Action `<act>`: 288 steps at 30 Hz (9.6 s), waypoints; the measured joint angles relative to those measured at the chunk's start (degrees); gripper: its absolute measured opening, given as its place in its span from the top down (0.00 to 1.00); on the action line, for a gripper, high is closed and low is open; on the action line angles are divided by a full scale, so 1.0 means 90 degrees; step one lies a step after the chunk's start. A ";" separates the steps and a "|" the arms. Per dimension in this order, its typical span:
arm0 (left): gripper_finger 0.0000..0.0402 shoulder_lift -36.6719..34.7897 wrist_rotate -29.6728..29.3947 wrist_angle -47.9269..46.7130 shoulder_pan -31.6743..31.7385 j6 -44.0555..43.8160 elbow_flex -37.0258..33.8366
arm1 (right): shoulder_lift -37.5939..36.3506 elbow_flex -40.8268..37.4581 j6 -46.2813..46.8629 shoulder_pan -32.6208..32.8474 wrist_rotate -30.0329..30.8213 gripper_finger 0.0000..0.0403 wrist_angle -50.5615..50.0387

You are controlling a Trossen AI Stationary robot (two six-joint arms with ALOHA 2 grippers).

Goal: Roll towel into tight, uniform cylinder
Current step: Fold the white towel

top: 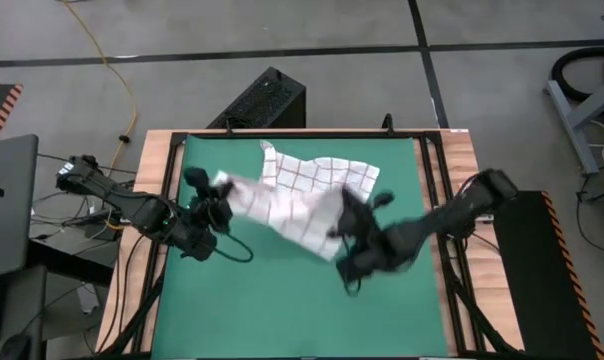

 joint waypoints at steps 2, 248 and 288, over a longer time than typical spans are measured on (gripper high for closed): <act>1.00 -0.0051 -0.0530 0.0250 0.0009 0.0360 0.0000 | -0.0310 0.0178 -0.0679 -0.0314 -0.0059 0.98 0.0139; 1.00 0.0460 0.0732 0.0948 0.2971 0.6094 0.6380 | -0.0881 0.5976 -0.3999 -0.3915 -0.0170 1.00 -0.1952; 0.86 0.0517 0.7746 1.1292 0.3029 0.1919 -0.5115 | 0.1740 0.6071 0.0450 0.0699 -0.1371 1.00 -0.3936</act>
